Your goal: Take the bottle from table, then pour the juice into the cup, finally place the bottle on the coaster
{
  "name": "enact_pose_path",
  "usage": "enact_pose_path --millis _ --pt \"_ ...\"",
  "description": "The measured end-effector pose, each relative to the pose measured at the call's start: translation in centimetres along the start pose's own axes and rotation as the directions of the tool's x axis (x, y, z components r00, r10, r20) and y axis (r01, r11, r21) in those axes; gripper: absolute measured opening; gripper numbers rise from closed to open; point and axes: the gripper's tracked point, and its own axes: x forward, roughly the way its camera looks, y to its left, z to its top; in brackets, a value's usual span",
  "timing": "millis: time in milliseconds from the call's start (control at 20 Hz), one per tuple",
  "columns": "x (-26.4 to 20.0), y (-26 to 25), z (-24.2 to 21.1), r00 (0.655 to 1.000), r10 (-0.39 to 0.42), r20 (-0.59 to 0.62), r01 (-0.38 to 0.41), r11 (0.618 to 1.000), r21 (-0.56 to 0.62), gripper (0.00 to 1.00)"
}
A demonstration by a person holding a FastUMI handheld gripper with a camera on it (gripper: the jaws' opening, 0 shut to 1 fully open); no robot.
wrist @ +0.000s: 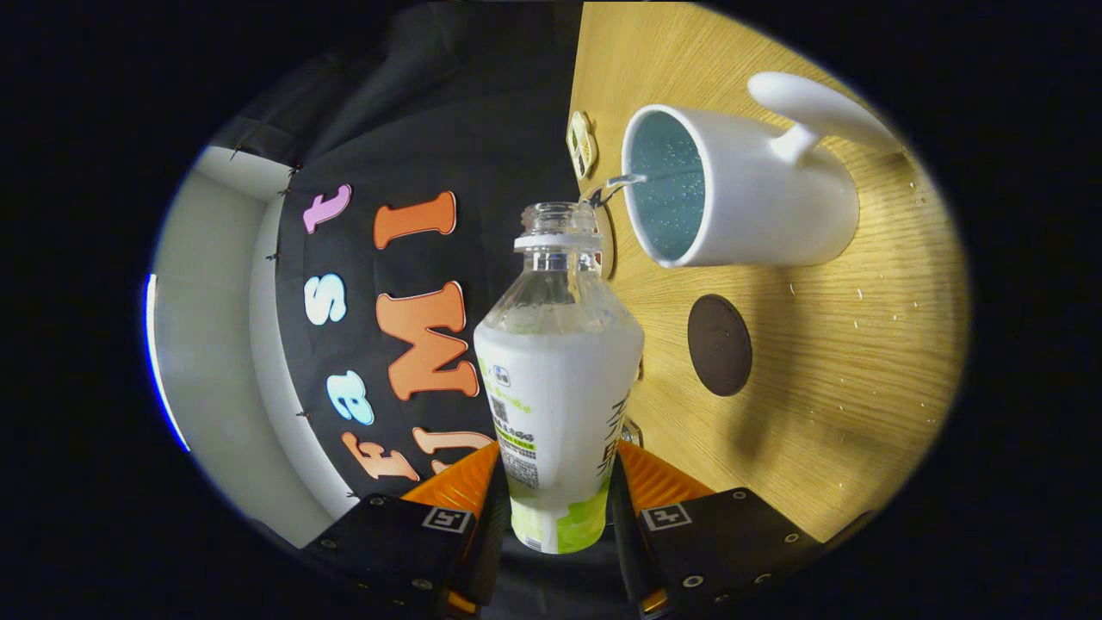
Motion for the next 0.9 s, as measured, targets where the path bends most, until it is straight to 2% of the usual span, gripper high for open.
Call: enact_pose_path --millis 900 --pt "0.2 1.2 0.9 0.999 0.030 0.020 -0.032 0.996 0.084 0.57"
